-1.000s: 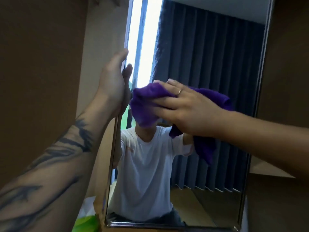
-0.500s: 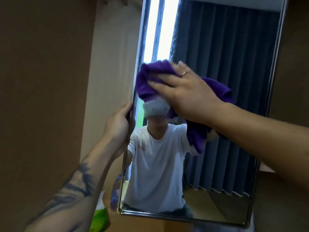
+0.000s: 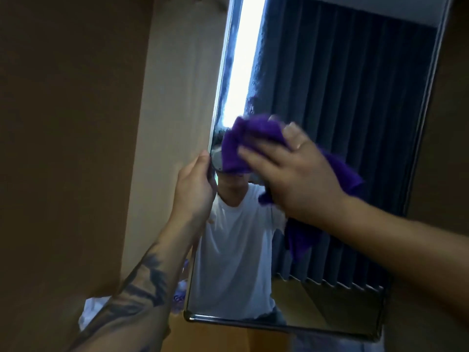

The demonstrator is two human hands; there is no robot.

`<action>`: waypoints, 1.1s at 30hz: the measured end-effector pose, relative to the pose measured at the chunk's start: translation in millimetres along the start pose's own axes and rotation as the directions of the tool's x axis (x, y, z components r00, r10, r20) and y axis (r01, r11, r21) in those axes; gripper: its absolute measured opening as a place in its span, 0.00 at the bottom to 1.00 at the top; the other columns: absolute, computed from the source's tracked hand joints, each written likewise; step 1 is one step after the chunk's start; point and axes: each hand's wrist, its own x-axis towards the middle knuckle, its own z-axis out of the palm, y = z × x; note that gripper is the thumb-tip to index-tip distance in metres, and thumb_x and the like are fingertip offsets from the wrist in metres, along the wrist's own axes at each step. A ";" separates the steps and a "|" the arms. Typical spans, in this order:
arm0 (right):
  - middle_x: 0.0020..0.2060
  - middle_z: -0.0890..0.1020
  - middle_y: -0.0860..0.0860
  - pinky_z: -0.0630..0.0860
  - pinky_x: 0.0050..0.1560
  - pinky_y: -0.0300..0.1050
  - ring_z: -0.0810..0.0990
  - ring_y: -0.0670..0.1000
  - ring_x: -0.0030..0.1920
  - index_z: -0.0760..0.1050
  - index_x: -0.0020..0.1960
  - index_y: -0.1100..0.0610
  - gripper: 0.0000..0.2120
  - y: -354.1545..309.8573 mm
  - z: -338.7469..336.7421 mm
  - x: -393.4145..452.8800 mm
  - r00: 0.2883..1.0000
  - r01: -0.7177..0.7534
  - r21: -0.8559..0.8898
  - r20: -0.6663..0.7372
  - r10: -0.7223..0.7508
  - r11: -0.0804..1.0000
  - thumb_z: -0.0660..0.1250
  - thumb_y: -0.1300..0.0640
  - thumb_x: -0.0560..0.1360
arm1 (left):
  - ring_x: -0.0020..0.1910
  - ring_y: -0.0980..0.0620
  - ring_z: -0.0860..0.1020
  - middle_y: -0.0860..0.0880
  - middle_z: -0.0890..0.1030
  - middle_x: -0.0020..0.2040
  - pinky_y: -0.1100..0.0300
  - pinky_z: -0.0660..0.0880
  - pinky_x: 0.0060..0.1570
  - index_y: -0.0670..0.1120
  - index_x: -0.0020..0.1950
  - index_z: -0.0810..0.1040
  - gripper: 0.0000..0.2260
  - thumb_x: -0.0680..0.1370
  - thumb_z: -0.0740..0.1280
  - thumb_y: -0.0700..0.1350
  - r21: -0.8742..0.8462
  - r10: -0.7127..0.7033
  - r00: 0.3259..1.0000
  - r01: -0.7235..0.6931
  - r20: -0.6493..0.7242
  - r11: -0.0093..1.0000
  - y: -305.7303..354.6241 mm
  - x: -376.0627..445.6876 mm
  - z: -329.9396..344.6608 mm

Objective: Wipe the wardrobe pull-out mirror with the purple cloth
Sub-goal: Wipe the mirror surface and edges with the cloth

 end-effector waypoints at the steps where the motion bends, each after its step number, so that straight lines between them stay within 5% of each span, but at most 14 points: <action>1: 0.73 0.76 0.57 0.62 0.76 0.70 0.67 0.69 0.77 0.72 0.77 0.55 0.31 -8.1 0.2 -9.8 0.994 0.098 0.013 0.042 -0.098 0.995 0.72 0.50 0.76 | 0.35 0.46 0.71 0.43 0.74 0.34 0.49 0.70 0.38 0.50 0.35 0.78 0.18 0.76 0.63 0.61 -0.047 -0.009 1.000 0.009 -0.002 0.999 -1.1 0.5 1.2; 4: 0.72 0.77 0.54 0.64 0.76 0.67 0.68 0.66 0.77 0.75 0.75 0.53 0.31 7.2 -3.7 -7.3 0.960 0.274 -0.007 0.061 -0.273 0.962 0.75 0.51 0.74 | 0.41 0.43 0.67 0.40 0.70 0.39 0.52 0.69 0.42 0.46 0.39 0.75 0.16 0.77 0.63 0.57 -0.091 0.013 1.000 -0.013 -0.004 0.996 -4.3 2.7 1.2; 7: 0.71 0.78 0.57 0.65 0.74 0.69 0.75 0.68 0.71 0.77 0.73 0.55 0.23 40.6 -5.1 16.8 0.999 -0.004 -0.034 -0.053 0.002 0.999 0.69 0.54 0.78 | 0.33 0.42 0.62 0.33 0.63 0.33 0.58 0.61 0.28 0.34 0.37 0.68 0.28 0.73 0.63 0.61 0.008 0.059 0.998 -0.059 -0.003 0.998 -7.1 4.4 -2.6; 10: 0.75 0.73 0.58 0.62 0.75 0.70 0.72 0.70 0.72 0.74 0.76 0.56 0.26 22.0 -1.3 21.0 0.978 -0.206 -0.003 -0.047 0.205 0.979 0.65 0.55 0.79 | 0.31 0.45 0.65 0.36 0.65 0.33 0.54 0.62 0.31 0.39 0.37 0.70 0.24 0.72 0.63 0.61 0.035 0.030 0.999 -0.029 -0.040 0.999 -4.7 1.7 -2.1; 13: 0.74 0.75 0.56 0.62 0.77 0.69 0.67 0.68 0.77 0.72 0.76 0.54 0.30 -8.3 1.0 5.9 0.982 0.173 0.028 0.069 -0.174 0.985 0.70 0.53 0.75 | 0.38 0.46 0.74 0.39 0.76 0.37 0.52 0.70 0.39 0.46 0.38 0.82 0.15 0.77 0.65 0.55 -0.103 0.030 1.000 -0.030 -0.003 0.994 -7.8 4.2 0.5; 15: 0.73 0.77 0.55 0.64 0.76 0.68 0.68 0.66 0.77 0.74 0.76 0.53 0.29 5.3 -4.0 11.8 0.958 0.279 0.003 0.072 -0.279 0.960 0.73 0.53 0.75 | 0.41 0.50 0.76 0.48 0.81 0.38 0.55 0.73 0.43 0.51 0.38 0.86 0.15 0.79 0.64 0.53 -0.109 0.074 0.997 -0.073 0.008 0.991 -10.3 6.8 -0.7; 18: 0.72 0.77 0.56 0.64 0.75 0.69 0.73 0.68 0.72 0.75 0.75 0.54 0.25 26.7 -1.9 34.8 0.995 -0.090 -0.053 -0.058 0.087 0.995 0.71 0.55 0.78 | 0.34 0.54 0.70 0.53 0.72 0.31 0.61 0.70 0.36 0.54 0.28 0.78 0.19 0.77 0.64 0.59 -0.062 0.090 0.996 -0.091 -0.024 0.994 -11.8 6.1 -2.2; 20: 0.74 0.75 0.56 0.63 0.75 0.68 0.73 0.68 0.72 0.75 0.75 0.54 0.27 12.6 1.1 36.9 0.978 -0.193 -0.049 -0.084 0.189 0.980 0.73 0.54 0.76 | 0.33 0.60 0.77 0.57 0.79 0.32 0.69 0.74 0.38 0.55 0.31 0.83 0.22 0.82 0.62 0.57 -0.125 0.074 0.997 -0.075 -0.008 0.989 -12.5 4.9 -1.8; 21: 0.74 0.75 0.56 0.63 0.75 0.67 0.72 0.68 0.73 0.75 0.75 0.54 0.30 0.8 3.9 30.7 0.992 -0.108 -0.052 -0.067 0.105 0.993 0.74 0.53 0.74 | 0.39 0.60 0.82 0.54 0.85 0.38 0.69 0.76 0.43 0.53 0.38 0.88 0.22 0.84 0.60 0.56 -0.186 0.049 0.999 -0.045 0.017 0.981 -12.9 5.6 -1.1; 23: 0.72 0.77 0.55 0.63 0.76 0.67 0.69 0.67 0.76 0.75 0.74 0.54 0.29 -16.9 4.7 12.5 0.982 0.189 0.013 0.014 -0.189 0.982 0.73 0.53 0.74 | 0.59 0.44 0.84 0.37 0.86 0.58 0.53 0.78 0.63 0.39 0.60 0.85 0.25 0.87 0.57 0.57 -0.260 -0.002 0.999 0.012 0.039 0.966 -10.4 4.9 -1.0; 25: 0.72 0.78 0.55 0.63 0.77 0.66 0.67 0.66 0.77 0.74 0.75 0.53 0.27 -8.8 -2.4 7.4 0.937 0.344 0.026 0.064 -0.345 0.939 0.67 0.53 0.77 | 0.66 0.33 0.78 0.30 0.80 0.64 0.40 0.72 0.72 0.32 0.65 0.78 0.31 0.87 0.56 0.61 -0.269 -0.051 0.998 0.060 0.038 0.961 -8.1 1.6 -2.6; 27: 0.73 0.76 0.55 0.63 0.77 0.66 0.67 0.65 0.77 0.72 0.77 0.53 0.27 14.7 -4.1 15.7 0.970 0.238 -0.036 0.060 -0.236 0.971 0.65 0.53 0.78 | 0.59 0.40 0.77 0.38 0.79 0.55 0.46 0.72 0.66 0.43 0.52 0.80 0.27 0.83 0.58 0.66 -0.220 -0.033 0.999 0.036 0.020 0.975 -7.4 1.2 -1.3; 30: 0.77 0.71 0.56 0.61 0.76 0.68 0.67 0.67 0.77 0.71 0.78 0.54 0.31 26.9 -6.5 21.9 0.991 -0.136 -0.011 0.014 0.137 0.991 0.73 0.51 0.77 | 0.40 0.49 0.71 0.50 0.70 0.37 0.54 0.69 0.44 0.55 0.35 0.73 0.20 0.74 0.62 0.69 -0.152 -0.027 0.999 0.022 -0.034 0.988 -5.1 1.6 -2.6; 33: 0.76 0.72 0.56 0.60 0.76 0.70 0.66 0.69 0.77 0.71 0.78 0.55 0.30 5.6 -2.9 -6.9 0.999 -0.050 0.007 -0.008 0.050 0.999 0.72 0.54 0.77 | 0.34 0.50 0.66 0.50 0.68 0.33 0.55 0.63 0.35 0.54 0.31 0.73 0.23 0.71 0.66 0.72 -0.157 -0.063 0.998 0.058 -0.028 0.986 -9.6 3.4 -6.4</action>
